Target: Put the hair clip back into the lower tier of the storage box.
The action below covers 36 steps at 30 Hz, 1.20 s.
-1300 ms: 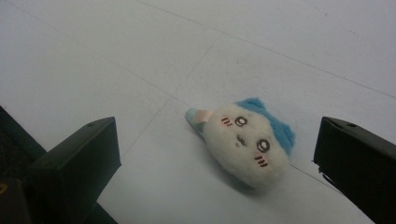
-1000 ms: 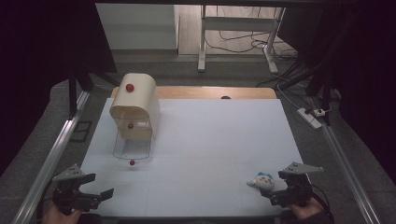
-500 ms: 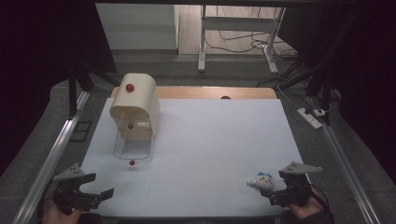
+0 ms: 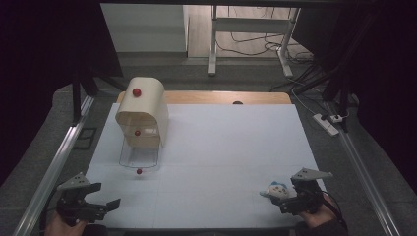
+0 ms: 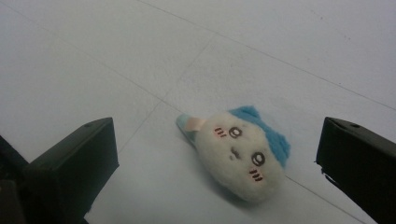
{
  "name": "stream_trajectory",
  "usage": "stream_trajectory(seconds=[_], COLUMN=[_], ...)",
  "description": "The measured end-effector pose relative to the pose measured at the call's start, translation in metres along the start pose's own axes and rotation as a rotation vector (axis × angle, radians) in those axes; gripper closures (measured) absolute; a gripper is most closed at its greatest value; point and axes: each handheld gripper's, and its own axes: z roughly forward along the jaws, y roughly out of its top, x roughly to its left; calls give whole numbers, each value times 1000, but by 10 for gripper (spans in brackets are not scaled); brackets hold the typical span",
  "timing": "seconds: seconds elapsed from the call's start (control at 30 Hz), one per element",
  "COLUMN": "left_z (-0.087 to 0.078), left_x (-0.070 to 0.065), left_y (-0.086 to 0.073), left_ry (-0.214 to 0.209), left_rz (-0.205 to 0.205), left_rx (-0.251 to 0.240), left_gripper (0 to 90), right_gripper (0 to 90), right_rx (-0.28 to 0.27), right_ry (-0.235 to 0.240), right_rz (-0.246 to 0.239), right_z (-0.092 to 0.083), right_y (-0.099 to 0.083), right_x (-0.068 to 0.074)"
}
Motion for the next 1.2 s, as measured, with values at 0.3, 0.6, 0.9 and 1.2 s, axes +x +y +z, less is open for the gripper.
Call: stream_trajectory(seconds=[0.3,0.6,0.9,1.2], left_z=[1,1,2,2], left_x=[0,0,0,0], left_y=[0,1,1,2], left_ry=[0,0,0,-1], left_rz=[-1,-2,0,2], left_rx=[4,8,13,16], left_gripper=[0,0,0,0], right_gripper=[0,0,0,0], right_rx=[17,59,143,207], right_ry=[-25,-52,-47,-52], right_rz=[-9,-16,-72,-110], right_z=[7,16,31,46], right_y=[4,7,10,9], right_x=[-2,-8,-12,-16])
